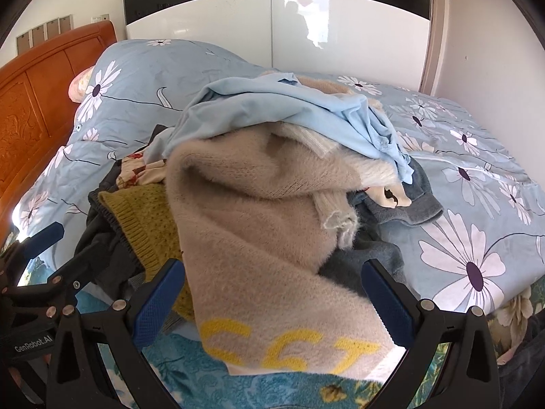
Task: Fold clothes
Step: 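Reach both grippers toward the light blue shirt on the clothes pile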
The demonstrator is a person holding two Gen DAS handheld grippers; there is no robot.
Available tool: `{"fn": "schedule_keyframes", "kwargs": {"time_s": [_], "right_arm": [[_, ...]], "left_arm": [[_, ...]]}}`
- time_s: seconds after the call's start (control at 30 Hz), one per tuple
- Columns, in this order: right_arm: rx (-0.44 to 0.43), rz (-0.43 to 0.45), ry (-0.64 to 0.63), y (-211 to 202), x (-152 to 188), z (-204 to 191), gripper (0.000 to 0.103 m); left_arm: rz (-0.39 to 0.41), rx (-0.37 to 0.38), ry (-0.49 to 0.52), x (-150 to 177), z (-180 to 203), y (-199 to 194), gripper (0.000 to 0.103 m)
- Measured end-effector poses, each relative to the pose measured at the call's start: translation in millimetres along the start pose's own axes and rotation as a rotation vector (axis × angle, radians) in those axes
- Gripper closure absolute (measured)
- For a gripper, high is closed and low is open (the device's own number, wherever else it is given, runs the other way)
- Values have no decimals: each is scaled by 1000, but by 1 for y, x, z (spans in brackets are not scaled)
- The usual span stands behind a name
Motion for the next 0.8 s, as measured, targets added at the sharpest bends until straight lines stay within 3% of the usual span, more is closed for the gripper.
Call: {"fn": "schedule_keyframes", "kwargs": {"time_s": [0.13,0.23,0.4,0.7,0.8], "right_arm": [[3,1,-11,8,-2,2,0],[6,4,-24,12,-4,2,0],[11,2,-32,19,-7,5,0],[9,0,-31,28,-11,11,0],[9,7,-25,27,-11,15,0]], "left_arm": [[-18,20,15,-1,2,8,0],[-4,-12,11,-2,7,14,0],[-7,26,32,-7,5,22,0],[-47,1,56,-12,-1,37,0],[-31,-8,113,-28,8,48,0]]}}
Point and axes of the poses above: each gripper's, at about its wrist camera, not at the fingertips, and y roughly the way its jaws point, z to its right, x to its underside, the point moved 7 cm from there along y, roughly the way its jaws point, and after that the axes turned 8 degrees about z, right-handed, at the moved point
